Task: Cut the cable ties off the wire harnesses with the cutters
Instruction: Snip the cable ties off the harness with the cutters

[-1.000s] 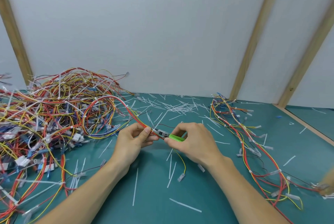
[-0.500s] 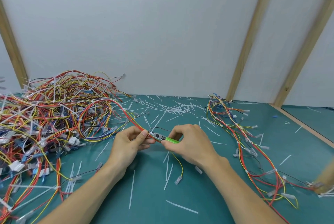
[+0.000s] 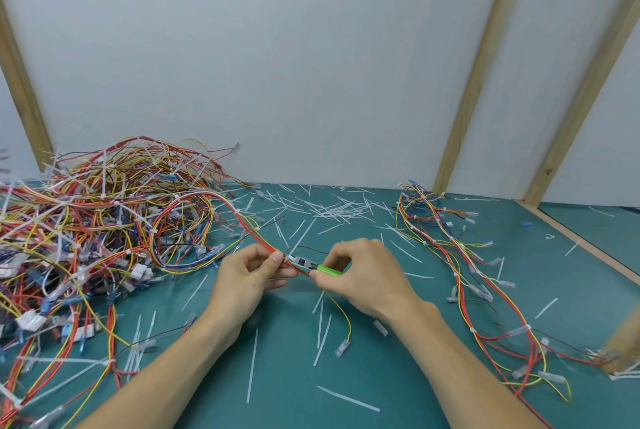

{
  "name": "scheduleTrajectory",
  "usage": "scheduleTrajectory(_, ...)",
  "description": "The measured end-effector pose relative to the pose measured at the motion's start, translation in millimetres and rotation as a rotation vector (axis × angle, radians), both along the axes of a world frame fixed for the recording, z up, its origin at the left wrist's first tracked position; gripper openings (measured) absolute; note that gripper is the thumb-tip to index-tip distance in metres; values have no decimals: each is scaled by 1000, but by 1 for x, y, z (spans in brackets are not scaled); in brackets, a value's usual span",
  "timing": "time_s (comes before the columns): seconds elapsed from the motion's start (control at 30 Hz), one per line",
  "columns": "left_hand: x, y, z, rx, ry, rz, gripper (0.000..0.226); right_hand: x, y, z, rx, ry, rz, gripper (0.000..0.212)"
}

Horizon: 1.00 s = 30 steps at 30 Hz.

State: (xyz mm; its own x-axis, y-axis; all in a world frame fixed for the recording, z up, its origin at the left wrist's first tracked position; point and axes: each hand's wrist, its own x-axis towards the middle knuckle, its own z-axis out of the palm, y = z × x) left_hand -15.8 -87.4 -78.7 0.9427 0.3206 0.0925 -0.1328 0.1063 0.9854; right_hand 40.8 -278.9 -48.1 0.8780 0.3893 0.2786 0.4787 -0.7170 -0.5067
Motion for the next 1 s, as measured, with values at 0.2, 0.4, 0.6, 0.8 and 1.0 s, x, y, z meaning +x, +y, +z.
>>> scheduleTrajectory(0.2, 0, 0, 0, 7, 0, 2, 15, 0, 0, 0, 1, 2, -1, 33)
scheduleTrajectory(0.4, 0, 0, 0, 10, 1, 2, 14, 1, 0, 0, 0, 4, -2, 34)
scheduleTrajectory(0.6, 0, 0, 0, 6, -1, -2, 14, 1, 0, 1, -5, 10, -5, 35)
scheduleTrajectory(0.8, 0, 0, 0, 0, -3, 2, 15, 2, 0, 0, 9, 22, -4, 35)
scheduleTrajectory(1.0, 1, 0, -1, 6, -8, 3, 17, 3, 0, 0, 7, 12, -8, 35)
